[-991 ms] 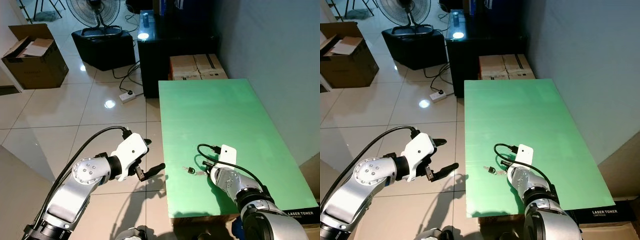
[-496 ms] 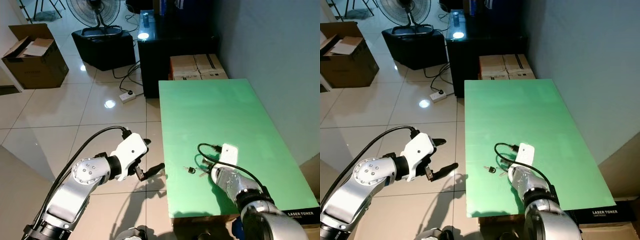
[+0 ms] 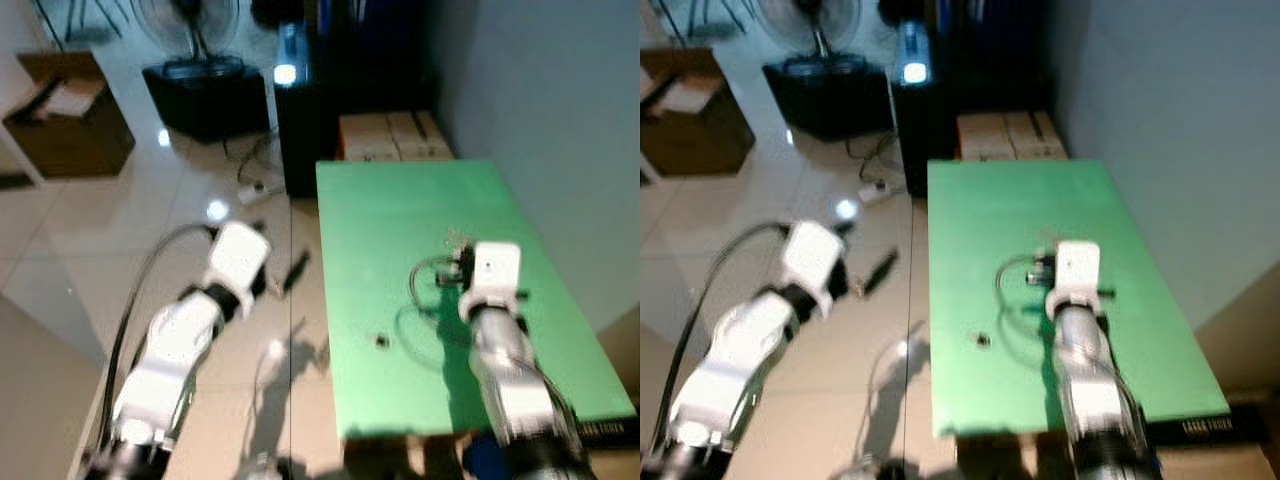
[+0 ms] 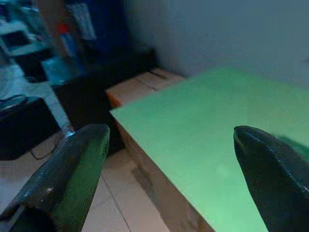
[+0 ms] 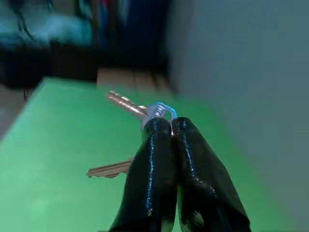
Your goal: Hang keys on a hook
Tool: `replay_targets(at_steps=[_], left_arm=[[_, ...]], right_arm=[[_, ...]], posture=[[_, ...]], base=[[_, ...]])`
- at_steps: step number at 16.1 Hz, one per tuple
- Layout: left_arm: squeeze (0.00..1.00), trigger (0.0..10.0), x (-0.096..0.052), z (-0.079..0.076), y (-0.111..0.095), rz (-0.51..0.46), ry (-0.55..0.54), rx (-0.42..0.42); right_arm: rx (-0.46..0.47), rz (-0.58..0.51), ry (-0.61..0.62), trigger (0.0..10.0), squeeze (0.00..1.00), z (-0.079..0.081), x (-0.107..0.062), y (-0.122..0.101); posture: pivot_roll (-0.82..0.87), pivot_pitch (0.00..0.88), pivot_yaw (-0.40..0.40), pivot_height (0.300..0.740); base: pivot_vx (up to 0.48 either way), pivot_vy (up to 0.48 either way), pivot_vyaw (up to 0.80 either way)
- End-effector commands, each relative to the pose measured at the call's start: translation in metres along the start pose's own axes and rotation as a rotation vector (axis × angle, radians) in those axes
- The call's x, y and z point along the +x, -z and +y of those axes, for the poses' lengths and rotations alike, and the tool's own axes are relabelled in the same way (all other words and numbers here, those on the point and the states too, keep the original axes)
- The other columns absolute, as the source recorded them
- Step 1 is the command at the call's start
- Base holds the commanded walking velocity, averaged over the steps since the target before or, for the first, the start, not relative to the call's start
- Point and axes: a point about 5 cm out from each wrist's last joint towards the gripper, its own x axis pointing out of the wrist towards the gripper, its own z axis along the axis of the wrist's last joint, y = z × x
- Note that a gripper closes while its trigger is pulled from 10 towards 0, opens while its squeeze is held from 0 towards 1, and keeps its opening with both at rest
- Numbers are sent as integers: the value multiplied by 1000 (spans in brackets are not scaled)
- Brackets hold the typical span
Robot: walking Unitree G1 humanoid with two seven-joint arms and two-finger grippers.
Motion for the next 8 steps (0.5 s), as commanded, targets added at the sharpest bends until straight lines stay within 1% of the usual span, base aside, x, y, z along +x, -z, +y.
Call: replay_targets(at_steps=[1, 2, 3, 5, 8], left_arm=[[0, 10000, -5, 2, 2, -15, -27, -3], [0, 10000, -6, 1, 2, -22, -26, 0], [0, 10000, -7, -2, 0, -45, -31, -8], [0, 10000, -9, -1, -3, -86, -62, -18], [0, 10000, -13, -1, -4, -105, -70, -20]], right_arm=[[-74, -136, 1, 0, 0, 1, -3, -21], [-93, -162, 8, 0, 0, 0, -6, -24], [-143, -229, 22, 0, 0, -1, -10, -33], [-204, -325, 32, 0, 0, 0, -14, -47], [-315, -506, 19, 0, 0, 5, -21, -70]], posture=[[-79, 0, 42, 740], [-79, 0, 42, 740], [-73, 0, 32, 740], [-70, 0, 27, 740], [-59, 0, 23, 740]], base=[[0, 0, 0], [0, 0, 0], [0, 0, 0], [0, 0, 0], [0, 0, 0]])
